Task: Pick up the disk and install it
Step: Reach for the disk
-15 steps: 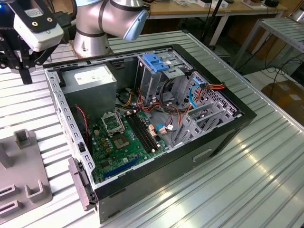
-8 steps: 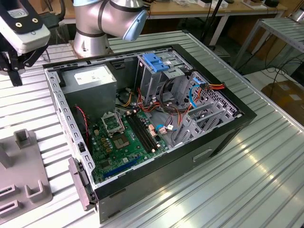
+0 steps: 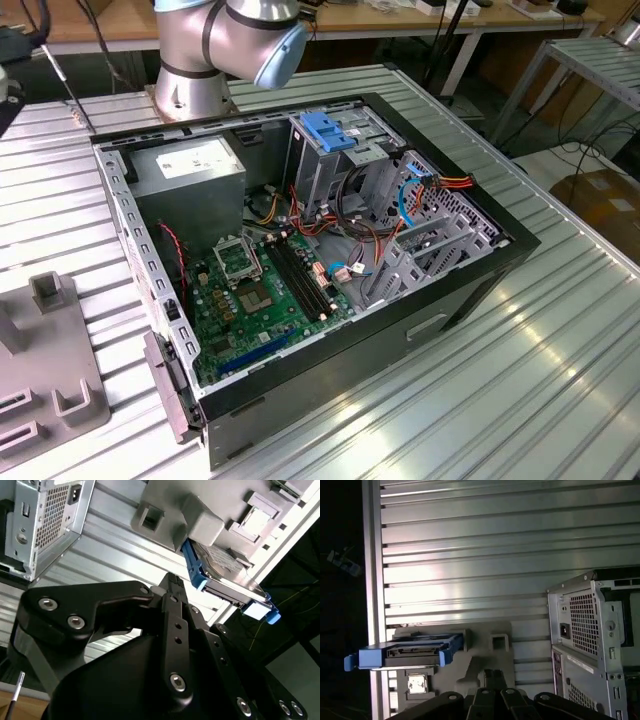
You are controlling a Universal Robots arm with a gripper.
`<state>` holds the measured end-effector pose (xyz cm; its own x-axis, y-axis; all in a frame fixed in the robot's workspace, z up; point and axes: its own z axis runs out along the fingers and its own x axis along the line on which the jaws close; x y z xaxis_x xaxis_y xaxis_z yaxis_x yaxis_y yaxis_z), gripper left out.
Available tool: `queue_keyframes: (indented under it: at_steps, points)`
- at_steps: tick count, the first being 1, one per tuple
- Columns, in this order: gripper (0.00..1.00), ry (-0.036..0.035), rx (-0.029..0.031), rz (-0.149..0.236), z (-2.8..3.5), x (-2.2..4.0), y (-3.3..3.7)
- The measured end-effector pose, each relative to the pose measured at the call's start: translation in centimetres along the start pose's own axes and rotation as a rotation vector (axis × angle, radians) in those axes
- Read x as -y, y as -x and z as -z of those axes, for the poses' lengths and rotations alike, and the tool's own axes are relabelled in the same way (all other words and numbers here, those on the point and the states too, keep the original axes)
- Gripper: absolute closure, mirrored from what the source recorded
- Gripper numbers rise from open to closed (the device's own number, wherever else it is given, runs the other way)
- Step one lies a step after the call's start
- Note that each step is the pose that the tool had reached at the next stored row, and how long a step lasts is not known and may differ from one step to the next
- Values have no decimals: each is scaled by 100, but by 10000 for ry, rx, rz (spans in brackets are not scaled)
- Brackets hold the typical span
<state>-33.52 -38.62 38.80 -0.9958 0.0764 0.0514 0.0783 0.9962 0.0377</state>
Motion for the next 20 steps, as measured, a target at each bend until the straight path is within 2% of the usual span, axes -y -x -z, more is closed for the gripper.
queue_keyframes:
  at_steps: [1,8,11,13,14,20]
  points:
    - [90,-2,-1,2,-13,-16,-87]
    - [90,-1,1,1,-46,1,-444]
    - [90,-2,-5,2,-60,21,-698]
    - [90,-1,-6,0,-66,28,-790]
    - [90,-3,-9,0,-69,33,-861]
    - [90,-3,-18,0,-85,54,-1122]
